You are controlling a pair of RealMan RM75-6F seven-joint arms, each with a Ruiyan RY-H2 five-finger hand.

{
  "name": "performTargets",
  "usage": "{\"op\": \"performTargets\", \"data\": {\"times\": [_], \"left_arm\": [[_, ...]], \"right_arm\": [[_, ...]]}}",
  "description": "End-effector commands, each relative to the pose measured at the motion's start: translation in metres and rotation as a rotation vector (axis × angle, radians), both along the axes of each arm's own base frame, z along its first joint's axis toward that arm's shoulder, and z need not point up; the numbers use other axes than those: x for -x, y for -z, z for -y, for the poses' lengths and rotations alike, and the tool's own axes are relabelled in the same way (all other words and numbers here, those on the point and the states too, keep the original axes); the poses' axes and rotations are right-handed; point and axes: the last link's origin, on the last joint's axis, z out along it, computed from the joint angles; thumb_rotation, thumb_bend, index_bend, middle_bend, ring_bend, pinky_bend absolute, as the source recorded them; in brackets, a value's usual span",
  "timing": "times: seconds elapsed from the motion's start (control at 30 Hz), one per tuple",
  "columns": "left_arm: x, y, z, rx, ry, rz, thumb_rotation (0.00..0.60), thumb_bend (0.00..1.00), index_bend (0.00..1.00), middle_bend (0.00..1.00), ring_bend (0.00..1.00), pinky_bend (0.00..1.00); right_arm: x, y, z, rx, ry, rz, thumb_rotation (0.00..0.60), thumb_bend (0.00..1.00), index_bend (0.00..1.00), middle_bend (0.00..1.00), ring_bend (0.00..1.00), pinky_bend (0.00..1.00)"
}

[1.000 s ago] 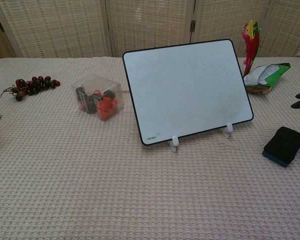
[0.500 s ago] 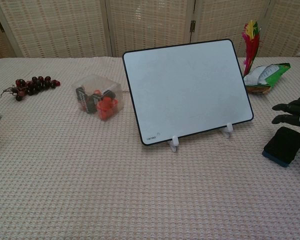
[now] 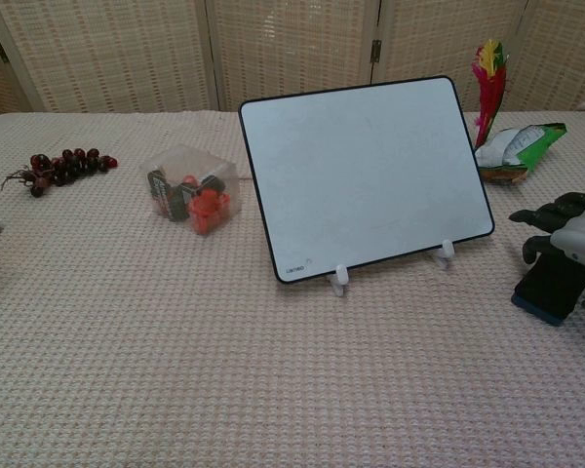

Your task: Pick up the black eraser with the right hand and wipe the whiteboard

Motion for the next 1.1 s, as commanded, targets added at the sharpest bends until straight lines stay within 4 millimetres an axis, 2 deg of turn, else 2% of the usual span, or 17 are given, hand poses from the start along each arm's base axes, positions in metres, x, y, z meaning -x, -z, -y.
{"op": "performTargets", "data": {"times": [0.03,0.3,0.53,0.77,1.1], "left_arm": [[0.000,0.000,0.000,0.001,0.001,0.000,0.600,0.34,0.00,0.01,0.00,0.00],[0.000,0.000,0.000,0.000,0.000,0.000,0.600,0.34,0.00,0.02,0.00,0.00],[0.000,0.000,0.001,-0.002,0.000,0.001,0.600,0.34,0.00,0.01,0.00,0.00],[0.000,0.000,0.001,0.000,-0.001,-0.001,0.600,0.34,0.00,0.01,0.00,0.00],[0.000,-0.002,0.001,0.002,0.000,0.011,0.600,0.34,0.00,0.01,0.00,0.00]], "right_arm": [[0.000,0.003,0.001,0.007,-0.008,0.001,0.600,0.37,0.31,0.00,0.00,0.00],[0.001,0.009,0.004,0.046,-0.066,0.002,0.600,0.37,0.46,0.01,0.04,0.00],[-0.004,0.005,0.002,0.104,-0.139,0.084,0.600,0.37,0.60,0.10,0.11,0.00],[-0.028,-0.002,0.001,0.223,-0.296,0.265,0.600,0.37,0.62,0.12,0.11,0.00],[-0.069,0.024,0.026,0.380,-0.455,0.297,0.600,0.37,0.62,0.12,0.10,0.00]]}}
